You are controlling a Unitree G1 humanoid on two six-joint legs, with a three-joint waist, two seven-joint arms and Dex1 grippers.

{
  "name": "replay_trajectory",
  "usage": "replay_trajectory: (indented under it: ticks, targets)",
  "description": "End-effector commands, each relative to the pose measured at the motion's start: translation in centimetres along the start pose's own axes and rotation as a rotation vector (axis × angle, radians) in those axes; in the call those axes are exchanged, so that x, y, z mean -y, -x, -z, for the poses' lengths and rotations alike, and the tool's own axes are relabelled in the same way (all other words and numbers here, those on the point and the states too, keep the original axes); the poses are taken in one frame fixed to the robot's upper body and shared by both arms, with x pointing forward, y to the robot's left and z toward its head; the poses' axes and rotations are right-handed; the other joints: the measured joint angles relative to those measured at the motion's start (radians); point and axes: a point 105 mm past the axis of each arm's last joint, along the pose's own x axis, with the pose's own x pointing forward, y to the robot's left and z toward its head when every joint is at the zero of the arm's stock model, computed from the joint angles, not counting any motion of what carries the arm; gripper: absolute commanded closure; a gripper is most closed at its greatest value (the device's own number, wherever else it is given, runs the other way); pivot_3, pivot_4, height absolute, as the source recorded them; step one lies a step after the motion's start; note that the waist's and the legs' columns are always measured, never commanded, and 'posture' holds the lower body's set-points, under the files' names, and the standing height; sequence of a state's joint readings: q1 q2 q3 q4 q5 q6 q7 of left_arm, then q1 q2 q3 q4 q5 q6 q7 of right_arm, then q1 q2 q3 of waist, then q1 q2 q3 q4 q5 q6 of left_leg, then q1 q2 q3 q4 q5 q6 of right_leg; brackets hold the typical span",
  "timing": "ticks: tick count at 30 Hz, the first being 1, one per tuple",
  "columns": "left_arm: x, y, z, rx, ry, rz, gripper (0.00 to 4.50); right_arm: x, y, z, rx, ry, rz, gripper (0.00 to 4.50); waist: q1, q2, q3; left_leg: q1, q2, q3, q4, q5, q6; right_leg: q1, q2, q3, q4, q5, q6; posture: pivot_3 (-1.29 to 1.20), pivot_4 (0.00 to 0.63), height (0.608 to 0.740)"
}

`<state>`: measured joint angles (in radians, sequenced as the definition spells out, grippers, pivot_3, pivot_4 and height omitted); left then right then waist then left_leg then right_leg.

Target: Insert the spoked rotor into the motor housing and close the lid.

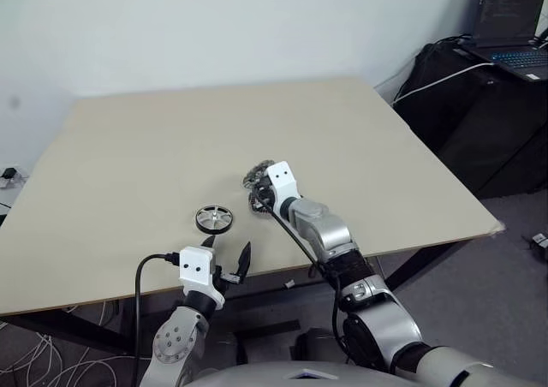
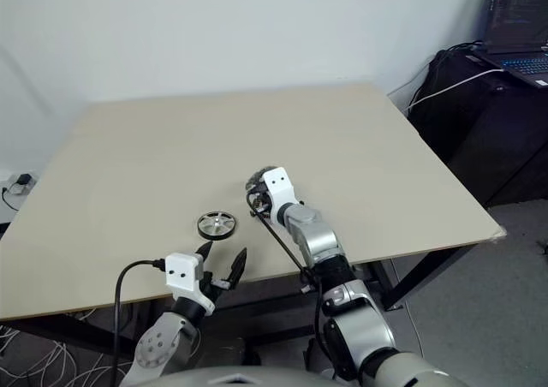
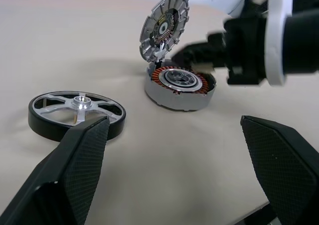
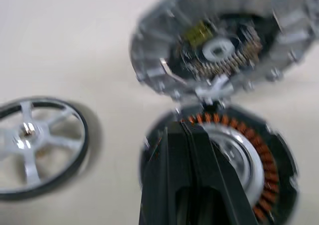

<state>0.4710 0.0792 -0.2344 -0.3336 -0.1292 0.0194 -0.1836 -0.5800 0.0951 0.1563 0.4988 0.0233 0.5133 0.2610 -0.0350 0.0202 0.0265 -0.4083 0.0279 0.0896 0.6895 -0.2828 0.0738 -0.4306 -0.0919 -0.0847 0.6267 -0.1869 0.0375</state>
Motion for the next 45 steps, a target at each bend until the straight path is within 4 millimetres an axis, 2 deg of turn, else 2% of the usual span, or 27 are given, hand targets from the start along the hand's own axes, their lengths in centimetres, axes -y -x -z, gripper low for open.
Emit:
replay_trajectory:
  ticks: [1,13,19,31,45]
  targets:
    - [0.3,-0.2,-1.8,0.065,-0.009,0.012,0.00,0.3,-0.5,-1.5,0.040,0.019,0.026,4.49,0.000,0.000,0.000,0.000,0.000,0.000,0.000,0.000,0.000,0.000,0.000,0.000,0.000,0.000,0.000,0.00,0.000,0.740]
    - [0.2,-0.2,-1.8,0.068,-0.006,0.001,0.00,2.1,-1.7,-1.0,-0.007,0.037,0.088,4.49,-0.001,0.000,0.000,0.000,0.000,0.000,0.000,0.002,0.003,0.000,0.000,0.000,0.000,0.000,0.000,0.00,0.000,0.740]
    - [0.1,-0.2,-1.7,0.069,-0.003,0.001,0.00,2.3,-1.7,-0.5,-0.027,0.035,0.086,4.49,-0.002,0.000,0.000,0.000,0.000,0.000,0.000,0.002,0.003,0.000,0.000,0.000,0.000,0.000,0.000,0.00,0.000,0.740]
    - [0.1,-0.2,-1.7,0.069,0.003,0.001,0.00,2.2,-1.0,1.0,-0.056,0.055,0.063,4.49,-0.001,0.000,0.000,0.000,0.000,0.000,0.000,0.002,0.003,0.000,0.000,0.000,0.000,0.000,0.000,0.00,0.000,0.740]
    - [0.1,-0.3,-1.8,0.072,0.007,0.001,0.00,2.6,-0.2,1.2,-0.056,0.057,0.064,4.49,0.000,0.000,0.000,0.000,0.000,0.000,0.000,0.002,0.003,0.000,0.000,0.000,0.000,0.000,0.000,0.00,0.000,0.740]
